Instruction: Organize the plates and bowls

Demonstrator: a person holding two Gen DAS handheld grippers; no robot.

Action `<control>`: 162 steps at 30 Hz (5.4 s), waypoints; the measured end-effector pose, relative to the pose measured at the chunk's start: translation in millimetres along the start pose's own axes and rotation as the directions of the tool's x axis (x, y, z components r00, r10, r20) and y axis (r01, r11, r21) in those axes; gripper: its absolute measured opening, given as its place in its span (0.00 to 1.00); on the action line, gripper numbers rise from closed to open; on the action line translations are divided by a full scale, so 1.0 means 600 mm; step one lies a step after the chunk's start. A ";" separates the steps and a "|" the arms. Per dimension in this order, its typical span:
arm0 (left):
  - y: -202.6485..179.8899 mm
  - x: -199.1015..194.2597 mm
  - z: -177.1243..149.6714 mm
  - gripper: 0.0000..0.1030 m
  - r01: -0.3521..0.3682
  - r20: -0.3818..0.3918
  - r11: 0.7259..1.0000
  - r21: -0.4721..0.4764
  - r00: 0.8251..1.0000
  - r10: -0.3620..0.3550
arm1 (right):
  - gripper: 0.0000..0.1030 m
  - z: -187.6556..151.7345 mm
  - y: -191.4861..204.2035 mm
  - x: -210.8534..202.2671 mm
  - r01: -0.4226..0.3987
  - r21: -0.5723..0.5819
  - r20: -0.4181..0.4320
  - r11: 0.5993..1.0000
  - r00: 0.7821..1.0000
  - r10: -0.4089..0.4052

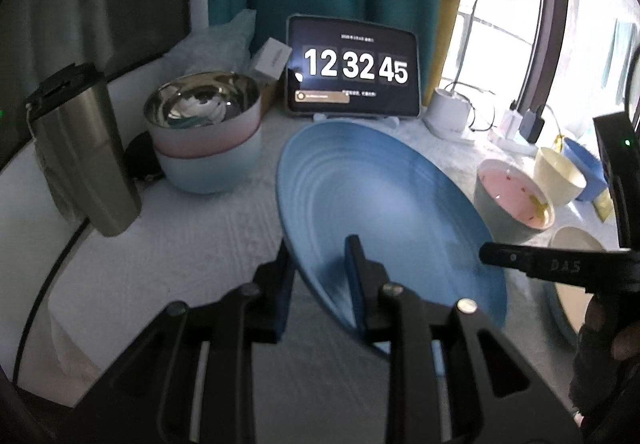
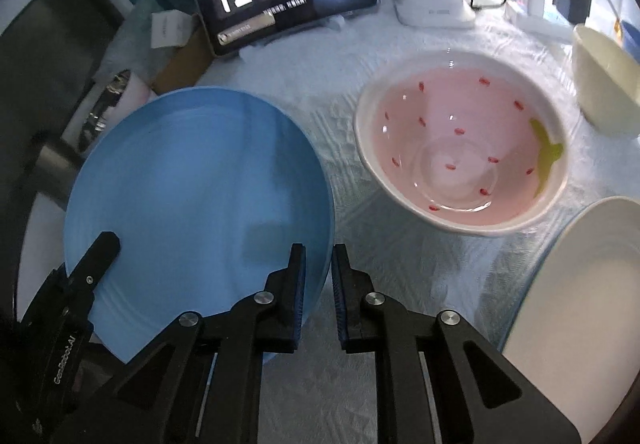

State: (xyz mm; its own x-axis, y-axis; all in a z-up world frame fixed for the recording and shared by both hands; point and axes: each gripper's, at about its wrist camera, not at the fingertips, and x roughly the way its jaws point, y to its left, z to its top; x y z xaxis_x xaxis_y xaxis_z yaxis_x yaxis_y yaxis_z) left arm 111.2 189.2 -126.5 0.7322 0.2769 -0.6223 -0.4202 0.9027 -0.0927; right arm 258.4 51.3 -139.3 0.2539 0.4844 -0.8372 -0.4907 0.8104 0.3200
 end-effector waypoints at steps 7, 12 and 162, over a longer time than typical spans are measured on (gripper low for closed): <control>-0.008 -0.025 -0.003 0.26 0.050 0.021 0.999 -0.008 0.999 -0.050 | 0.14 -0.017 0.007 -0.055 0.005 -0.002 0.074 1.000 0.997 -0.004; -0.022 -0.037 -0.005 0.26 0.081 0.021 0.997 -0.011 0.996 -0.081 | 0.14 -0.029 0.000 -0.081 -0.001 0.016 0.103 1.000 0.995 -0.001; -0.405 0.060 -0.091 0.48 0.360 -0.337 0.900 0.247 0.903 -0.268 | 0.36 -0.172 -0.356 -0.208 0.103 0.378 0.130 0.920 0.978 -0.163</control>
State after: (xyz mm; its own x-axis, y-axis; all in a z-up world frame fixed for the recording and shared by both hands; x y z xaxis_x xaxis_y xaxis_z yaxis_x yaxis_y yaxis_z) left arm 210.5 -38.2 -168.8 0.5930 -0.1030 -0.7986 0.0177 0.9932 -0.1150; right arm 245.7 -216.3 -149.2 0.4366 0.3843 -0.8134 -0.1104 0.9202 0.3755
